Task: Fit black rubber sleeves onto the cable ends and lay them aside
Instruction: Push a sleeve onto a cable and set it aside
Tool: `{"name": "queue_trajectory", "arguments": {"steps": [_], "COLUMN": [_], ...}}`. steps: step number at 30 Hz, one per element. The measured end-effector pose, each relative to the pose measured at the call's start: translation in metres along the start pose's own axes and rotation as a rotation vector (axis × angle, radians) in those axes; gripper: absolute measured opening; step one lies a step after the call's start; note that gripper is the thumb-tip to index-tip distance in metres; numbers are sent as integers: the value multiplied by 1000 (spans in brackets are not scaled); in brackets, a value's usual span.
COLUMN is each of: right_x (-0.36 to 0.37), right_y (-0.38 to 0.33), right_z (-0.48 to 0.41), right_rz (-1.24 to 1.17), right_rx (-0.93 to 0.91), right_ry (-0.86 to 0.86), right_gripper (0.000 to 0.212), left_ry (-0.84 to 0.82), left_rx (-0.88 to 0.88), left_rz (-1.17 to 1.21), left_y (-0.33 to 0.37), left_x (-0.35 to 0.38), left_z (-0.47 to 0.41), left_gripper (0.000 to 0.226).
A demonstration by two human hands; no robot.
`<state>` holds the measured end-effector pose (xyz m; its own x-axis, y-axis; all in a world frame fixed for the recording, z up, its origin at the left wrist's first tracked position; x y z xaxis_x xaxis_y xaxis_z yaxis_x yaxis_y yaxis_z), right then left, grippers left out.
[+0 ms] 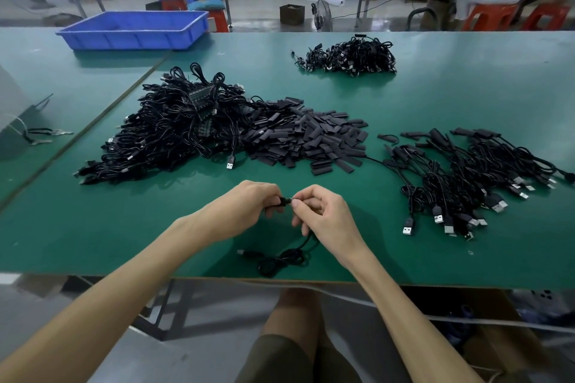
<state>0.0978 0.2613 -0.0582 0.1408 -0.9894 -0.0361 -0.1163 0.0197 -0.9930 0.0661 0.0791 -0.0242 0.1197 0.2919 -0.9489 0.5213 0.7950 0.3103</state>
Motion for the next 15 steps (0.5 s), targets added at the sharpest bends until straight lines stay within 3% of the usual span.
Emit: {"name": "queue_trajectory", "arguments": {"steps": [7, 12, 15], "right_x": [-1, -1, 0], "right_y": [1, 2, 3], "right_z": [-2, -3, -4], "right_rz": [-52, -72, -70], "right_rx": [28, 30, 27], "right_ry": [24, 30, 31], "right_gripper": [10, 10, 12], "left_ry": [-32, -13, -2], "left_rx": [-148, -195, -159], "left_rz": [287, 457, 418], "left_y": [6, 8, 7], "left_x": [0, 6, 6], "left_z": [1, 3, 4], "left_gripper": [31, 28, 17]}}
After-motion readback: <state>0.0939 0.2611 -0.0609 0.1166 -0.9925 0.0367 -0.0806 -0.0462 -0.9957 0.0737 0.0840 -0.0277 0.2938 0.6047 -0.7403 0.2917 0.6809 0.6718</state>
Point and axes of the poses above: each hand's wrist, its own z-axis away from the middle knuckle, its own x-axis out of the palm, y = z × x, the point moved 3 cm from there along -z, towards the middle knuckle, and after that the axes turned 10 degrees about -z, right-handed, at the moved point
